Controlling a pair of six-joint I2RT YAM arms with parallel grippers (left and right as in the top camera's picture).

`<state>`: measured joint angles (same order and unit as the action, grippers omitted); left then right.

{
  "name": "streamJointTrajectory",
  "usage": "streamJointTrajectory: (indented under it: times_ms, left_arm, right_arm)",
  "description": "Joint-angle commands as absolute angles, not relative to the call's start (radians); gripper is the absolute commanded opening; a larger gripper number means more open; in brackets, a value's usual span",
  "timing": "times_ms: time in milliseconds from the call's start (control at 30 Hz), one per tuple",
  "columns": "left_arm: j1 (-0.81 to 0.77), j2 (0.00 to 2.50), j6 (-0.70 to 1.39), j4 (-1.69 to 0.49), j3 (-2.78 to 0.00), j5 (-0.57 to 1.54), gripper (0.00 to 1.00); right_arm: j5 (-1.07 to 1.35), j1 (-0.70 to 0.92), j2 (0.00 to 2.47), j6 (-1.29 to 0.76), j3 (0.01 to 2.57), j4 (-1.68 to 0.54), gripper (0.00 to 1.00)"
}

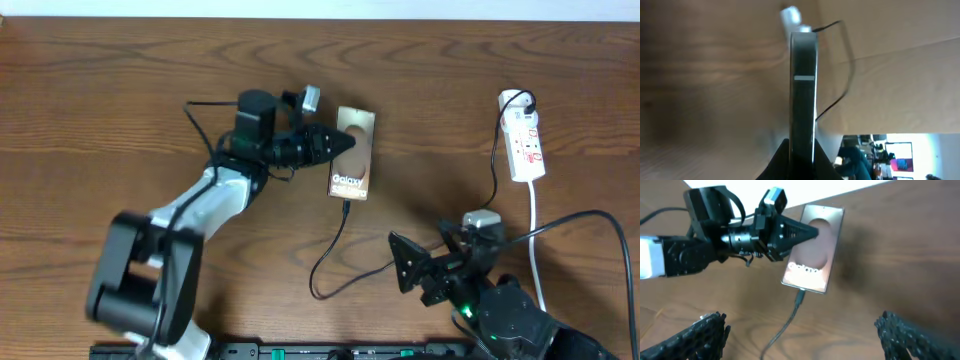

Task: Plug charger to phone and switch on socket
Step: 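Lower the phone flat onto the table with the left gripper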

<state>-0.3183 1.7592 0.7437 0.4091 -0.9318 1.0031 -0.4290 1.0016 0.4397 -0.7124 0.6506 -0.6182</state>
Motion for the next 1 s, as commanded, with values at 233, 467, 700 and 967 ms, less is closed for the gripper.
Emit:
streamJointTrajectory:
  times_ms: [233, 467, 700, 967]
  left_arm:
    - [-0.264, 2.020, 0.639, 0.348, -0.953, 0.991, 0.07]
    - [-0.265, 2.038, 0.635, 0.218, -0.953, 0.802, 0.08]
    - [-0.265, 2.038, 0.635, 0.009, -0.953, 0.540, 0.15]
    - [-0.266, 2.038, 0.636, -0.046, -0.953, 0.503, 0.36]
  right_arm:
    - [-0.458, 0.996, 0.437, -0.834, 0.654, -0.708, 0.96]
    - [-0.458, 0.996, 0.437, -0.834, 0.654, -0.708, 0.98]
    - [-0.462, 0.996, 0.437, -0.834, 0.654, -0.715, 0.99]
    - [-0.461, 0.996, 0.437, -0.851, 0.654, -0.720, 0.99]
